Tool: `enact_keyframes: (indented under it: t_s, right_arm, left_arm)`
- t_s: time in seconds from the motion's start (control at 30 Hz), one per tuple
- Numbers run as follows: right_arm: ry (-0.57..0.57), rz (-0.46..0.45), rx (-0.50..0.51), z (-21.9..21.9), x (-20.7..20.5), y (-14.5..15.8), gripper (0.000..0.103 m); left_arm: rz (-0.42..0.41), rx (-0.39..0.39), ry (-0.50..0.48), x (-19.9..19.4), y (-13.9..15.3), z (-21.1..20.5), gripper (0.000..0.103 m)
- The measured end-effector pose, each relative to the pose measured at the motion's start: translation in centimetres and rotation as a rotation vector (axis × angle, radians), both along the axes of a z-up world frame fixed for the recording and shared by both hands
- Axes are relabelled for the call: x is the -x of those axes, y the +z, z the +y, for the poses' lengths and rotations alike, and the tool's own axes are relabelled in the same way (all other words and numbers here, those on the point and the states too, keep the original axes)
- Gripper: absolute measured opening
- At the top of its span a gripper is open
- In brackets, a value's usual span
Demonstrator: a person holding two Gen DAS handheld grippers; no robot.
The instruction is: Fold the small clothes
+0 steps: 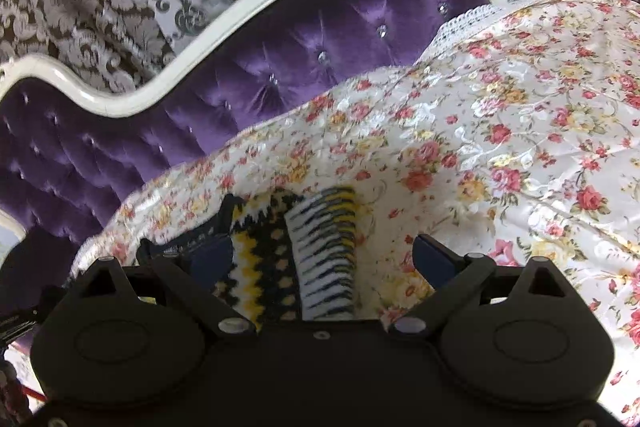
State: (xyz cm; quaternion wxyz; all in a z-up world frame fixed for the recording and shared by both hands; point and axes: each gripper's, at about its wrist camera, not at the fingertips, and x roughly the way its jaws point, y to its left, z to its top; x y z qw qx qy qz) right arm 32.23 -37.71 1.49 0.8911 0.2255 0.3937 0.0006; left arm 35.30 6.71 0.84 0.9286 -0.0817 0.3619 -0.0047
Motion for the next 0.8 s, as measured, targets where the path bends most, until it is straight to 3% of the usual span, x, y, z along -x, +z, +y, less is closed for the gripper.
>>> enact_keyframes:
  t_s: [0.1, 0.3, 0.37, 0.5, 0.63, 0.8]
  right_arm:
    - [0.043, 0.042, 0.057, 1.0, -0.3, -0.6, 0.098]
    - [0.118, 0.103, 0.226, 3.4, -0.7, -1.5, 0.098]
    - [0.139, 0.125, 0.277, 4.1, -0.9, -2.0, 0.098]
    - [0.184, 0.186, 0.375, 5.2, -1.4, -3.3, 0.098]
    - [0.203, 0.195, 0.384, 5.7, -1.3, -3.7, 0.098]
    - [0.163, 0.14, 0.319, 4.9, -1.0, -2.7, 0.098]
  left_arm:
    - [0.063, 0.013, 0.005, -0.6, -1.9, 0.2, 0.01]
    - [0.125, -0.048, 0.004, -0.1, -4.8, 0.2, 0.016]
    - [0.145, -0.048, 0.009, 0.1, -5.4, 0.4, 0.033]
    - [0.126, -0.015, -0.044, 0.7, -6.0, 0.8, 0.05]
    - [0.114, 0.011, -0.097, 1.1, -5.4, 0.9, 0.058]
    - [0.032, 0.055, -0.105, 2.4, -2.6, 2.5, 0.068]
